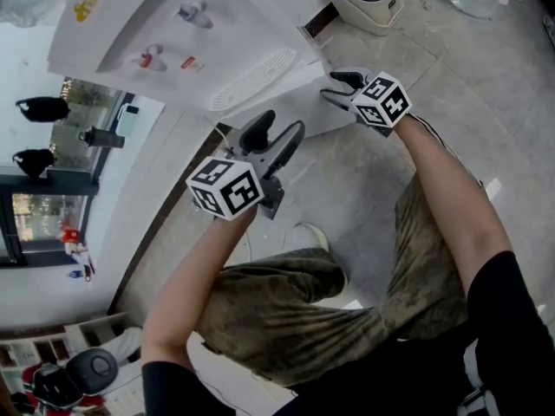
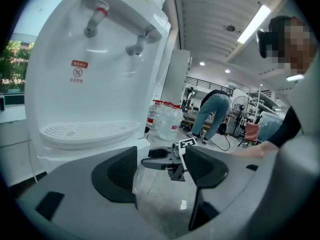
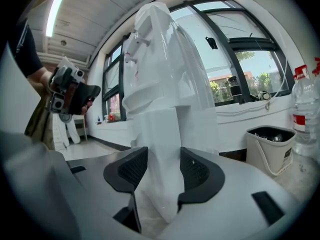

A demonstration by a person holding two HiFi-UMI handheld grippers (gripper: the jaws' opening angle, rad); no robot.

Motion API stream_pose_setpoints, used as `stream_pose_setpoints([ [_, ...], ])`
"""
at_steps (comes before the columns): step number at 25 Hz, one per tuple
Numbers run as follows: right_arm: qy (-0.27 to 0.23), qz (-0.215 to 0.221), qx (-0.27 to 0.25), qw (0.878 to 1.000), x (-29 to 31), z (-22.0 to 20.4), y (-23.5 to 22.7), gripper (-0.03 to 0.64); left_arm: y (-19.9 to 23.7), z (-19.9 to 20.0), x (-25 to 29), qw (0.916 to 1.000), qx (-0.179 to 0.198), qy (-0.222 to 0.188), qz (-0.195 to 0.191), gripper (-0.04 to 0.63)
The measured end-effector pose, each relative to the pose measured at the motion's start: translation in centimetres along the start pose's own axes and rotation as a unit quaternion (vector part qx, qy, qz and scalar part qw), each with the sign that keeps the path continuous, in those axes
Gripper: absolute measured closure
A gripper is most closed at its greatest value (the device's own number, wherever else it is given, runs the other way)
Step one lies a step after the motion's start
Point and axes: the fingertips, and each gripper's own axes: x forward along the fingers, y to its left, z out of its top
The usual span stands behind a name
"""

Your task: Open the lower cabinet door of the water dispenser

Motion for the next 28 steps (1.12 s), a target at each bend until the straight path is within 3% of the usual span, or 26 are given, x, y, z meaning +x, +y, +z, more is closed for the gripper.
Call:
stream_pose_setpoints([
  [8, 0.018, 0.025, -0.053, 0.998, -1.0, -0.5, 1.1, 0.447, -1.0, 0.3, 0.8, 0.9998, 0.016, -0.002, -0.007, 0.316],
  [13, 0.018, 0.067, -0.043, 0.997, -1.8, -0.8, 2.0, 0.449, -1.7, 0.3, 1.4, 0.9997, 0.018, 0.002, -0.014, 0.316],
  [16, 0.025, 0.091, -0.063, 0.993, -2.2, -1.0, 2.5, 0.449, -1.7, 0.5, 1.6, 0.9998, 0.016, 0.001, -0.013, 0.316],
  [21, 0.036, 0.087, -0.101, 0.990, -2.3, -1.2, 3.0, 0.449, -2.0, 0.5, 1.9, 0.9999, 0.012, 0.003, -0.011, 0.316],
  [28, 0.031, 0.095, -0.058, 0.993, -2.4, -1.0, 2.8, 0.457, -2.8, -0.2, 2.1, 0.9996, 0.019, 0.017, -0.016, 0.316],
])
